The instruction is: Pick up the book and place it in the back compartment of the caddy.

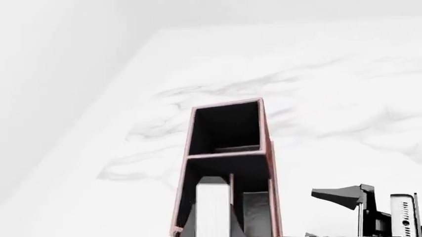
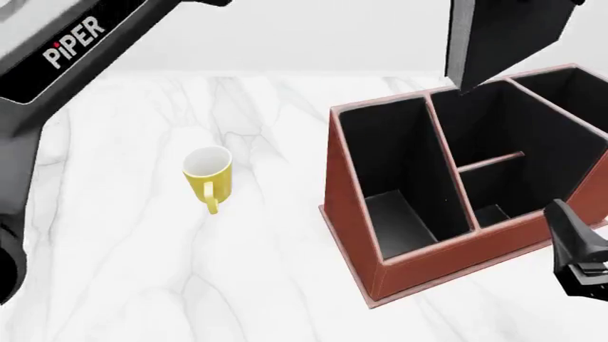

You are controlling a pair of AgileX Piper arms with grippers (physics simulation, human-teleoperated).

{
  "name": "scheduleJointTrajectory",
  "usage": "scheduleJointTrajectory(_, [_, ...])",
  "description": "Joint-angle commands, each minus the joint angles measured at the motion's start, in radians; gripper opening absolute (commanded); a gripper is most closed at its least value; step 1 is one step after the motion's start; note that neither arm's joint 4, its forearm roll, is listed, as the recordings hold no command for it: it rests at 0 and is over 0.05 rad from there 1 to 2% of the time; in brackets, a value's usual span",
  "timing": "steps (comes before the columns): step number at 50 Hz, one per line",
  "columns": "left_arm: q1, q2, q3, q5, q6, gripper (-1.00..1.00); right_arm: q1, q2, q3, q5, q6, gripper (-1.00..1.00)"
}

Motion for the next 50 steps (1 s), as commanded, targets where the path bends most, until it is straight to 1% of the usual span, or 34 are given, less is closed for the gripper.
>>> scheduleJointTrajectory(1, [-0.109, -0.026, 0.267, -0.311, -0.068, -1.00, 0.002, 0.040, 0.000, -0.035, 0.008, 1.00])
scheduleJointTrajectory(4, [-0.110, -0.029, 0.299, -0.321, -0.064, -1.00, 0.002, 0.041, 0.000, -0.035, 0.012, 1.00])
scheduleJointTrajectory(6, [-0.118, -0.049, 0.349, -0.348, -0.076, -1.00, 0.003, 0.055, 0.000, -0.048, 0.013, 1.00])
scheduleJointTrajectory(7, [-0.118, -0.050, 0.351, -0.349, -0.076, -1.00, 0.003, 0.056, 0.000, -0.048, 0.013, 1.00])
scheduleJointTrajectory(8, [-0.123, 0.066, 0.210, -0.310, -0.084, -1.00, 0.004, 0.067, 0.000, -0.059, 0.013, 1.00])
scheduleJointTrajectory(9, [-0.123, 0.072, 0.196, -0.303, -0.084, -1.00, 0.004, 0.068, 0.000, -0.060, 0.013, 1.00])
scheduleJointTrajectory(10, [-0.128, 0.075, 0.210, -0.313, -0.084, -1.00, 0.005, 0.067, 0.000, -0.059, 0.011, 1.00])
scheduleJointTrajectory(11, [-0.117, 0.094, 0.189, -0.310, -0.079, -1.00, 0.005, 0.065, 0.000, -0.057, 0.012, 1.00])
scheduleJointTrajectory(12, [-0.117, 0.103, 0.190, -0.309, -0.079, -1.00, 0.004, 0.060, 0.000, -0.052, 0.013, 1.00])
scheduleJointTrajectory(13, [-0.122, 0.097, 0.206, -0.314, -0.087, -1.00, 0.003, 0.059, 0.000, -0.050, 0.014, 1.00])
scheduleJointTrajectory(15, [-0.114, 0.115, 0.174, -0.298, -0.084, -1.00, 0.004, 0.069, 0.000, -0.060, 0.014, 1.00])
scheduleJointTrajectory(16, [-0.119, 0.115, 0.172, -0.289, -0.085, -1.00, 0.004, 0.068, 0.000, -0.059, 0.014, 1.00])
scheduleJointTrajectory(19, [-0.113, 0.143, 0.109, -0.243, -0.076, -1.00, 0.004, 0.070, 0.000, -0.061, 0.016, 1.00])
scheduleJointTrajectory(21, [-0.116, 0.142, 0.099, -0.236, -0.077, -1.00, 0.004, 0.073, 0.000, -0.063, 0.017, 1.00])
scheduleJointTrajectory(23, [-0.123, 0.133, 0.115, -0.241, -0.082, -1.00, 0.005, 0.072, 0.000, -0.061, 0.018, 1.00])
scheduleJointTrajectory(25, [-0.119, 0.147, 0.098, -0.230, -0.073, -1.00, 0.005, 0.067, 0.000, -0.056, 0.019, 1.00])
scheduleJointTrajectory(27, [-0.116, 0.167, 0.066, -0.203, -0.065, -1.00, 0.004, 0.068, 0.000, -0.057, 0.020, 1.00])
scheduleJointTrajectory(30, [-0.109, 0.196, -0.013, -0.153, -0.068, -1.00, 0.005, 0.075, 0.000, -0.062, 0.023, 1.00])
scheduleJointTrajectory(31, [-0.109, 0.198, -0.018, -0.150, -0.068, -1.00, 0.005, 0.075, 0.000, -0.063, 0.023, 1.00])
scheduleJointTrajectory(32, [-0.104, 0.221, -0.069, -0.120, -0.063, -1.00, 0.005, 0.077, 0.000, -0.065, 0.023, 1.00])
scheduleJointTrajectory(35, [-0.103, 0.252, -0.131, -0.081, -0.068, -1.00, 0.004, 0.080, 0.000, -0.066, 0.026, 1.00])
scheduleJointTrajectory(40, [-0.101, 0.285, -0.181, -0.044, -0.064, -1.00, 0.004, 0.078, 0.000, -0.065, 0.025, 1.00])
scheduleJointTrajectory(44, [-0.087, 0.356, -0.305, 0.032, -0.045, -1.00, 0.005, 0.083, 0.000, -0.070, 0.025, 1.00])
scheduleJointTrajectory(47, [-0.069, 0.418, -0.403, 0.097, -0.017, -1.00, 0.004, 0.081, 0.000, -0.067, 0.026, 1.00])
scheduleJointTrajectory(50, [-0.068, 0.433, -0.433, 0.120, -0.020, -1.00, 0.005, 0.087, 0.000, -0.073, 0.026, 1.00])
